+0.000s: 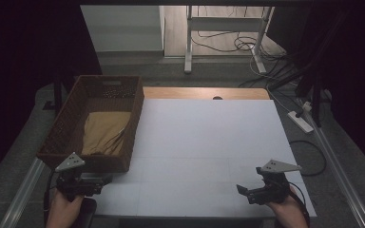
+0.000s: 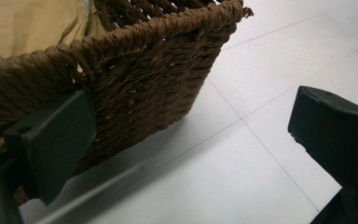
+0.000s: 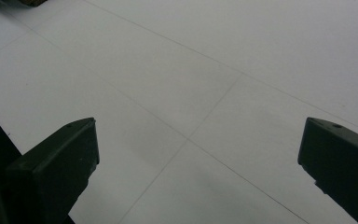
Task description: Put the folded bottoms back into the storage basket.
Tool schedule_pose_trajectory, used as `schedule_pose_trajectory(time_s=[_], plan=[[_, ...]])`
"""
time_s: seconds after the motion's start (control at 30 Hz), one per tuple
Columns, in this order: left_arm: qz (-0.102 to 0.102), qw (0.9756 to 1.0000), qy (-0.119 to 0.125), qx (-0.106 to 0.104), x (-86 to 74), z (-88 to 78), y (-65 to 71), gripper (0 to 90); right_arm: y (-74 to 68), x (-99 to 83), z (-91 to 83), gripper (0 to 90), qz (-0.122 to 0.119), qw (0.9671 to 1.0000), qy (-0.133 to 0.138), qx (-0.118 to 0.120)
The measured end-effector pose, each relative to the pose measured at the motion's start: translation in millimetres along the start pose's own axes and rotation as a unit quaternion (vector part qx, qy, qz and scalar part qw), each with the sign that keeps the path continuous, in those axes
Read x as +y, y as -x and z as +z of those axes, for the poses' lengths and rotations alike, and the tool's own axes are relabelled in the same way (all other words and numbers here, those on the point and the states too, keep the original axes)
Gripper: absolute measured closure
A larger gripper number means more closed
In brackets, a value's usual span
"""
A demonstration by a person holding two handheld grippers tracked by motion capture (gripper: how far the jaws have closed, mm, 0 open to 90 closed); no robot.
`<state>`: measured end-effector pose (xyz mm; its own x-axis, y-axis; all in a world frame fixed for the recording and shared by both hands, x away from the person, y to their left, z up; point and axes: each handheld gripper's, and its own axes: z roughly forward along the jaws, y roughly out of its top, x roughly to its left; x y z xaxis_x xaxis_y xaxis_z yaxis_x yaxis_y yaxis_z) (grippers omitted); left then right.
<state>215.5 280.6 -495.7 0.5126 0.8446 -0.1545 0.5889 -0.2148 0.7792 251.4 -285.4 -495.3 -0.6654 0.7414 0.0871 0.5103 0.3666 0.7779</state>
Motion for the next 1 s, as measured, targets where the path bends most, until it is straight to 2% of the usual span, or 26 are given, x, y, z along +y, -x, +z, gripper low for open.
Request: schedule_pose_trajectory(time_s=[0.27,0.53,1.0], plan=[[0.001,1.0000,-0.001,0.001,0.2,0.4,0.2,1.6,1.9,-3.2,-9.1,0.0,0.012,0.9998,0.006,-0.014],[0.001,1.0000,-0.003,0.003,0.4,0.7,0.5,1.6,0.5,-6.8,-17.5,0.0,0.004,0.9995,0.000,-0.032],[0.002,1.0000,-0.005,0.007,0.7,1.2,1.1,1.5,4.5,-16.2,-35.3,0.0,0.032,0.9979,0.021,-0.053]])
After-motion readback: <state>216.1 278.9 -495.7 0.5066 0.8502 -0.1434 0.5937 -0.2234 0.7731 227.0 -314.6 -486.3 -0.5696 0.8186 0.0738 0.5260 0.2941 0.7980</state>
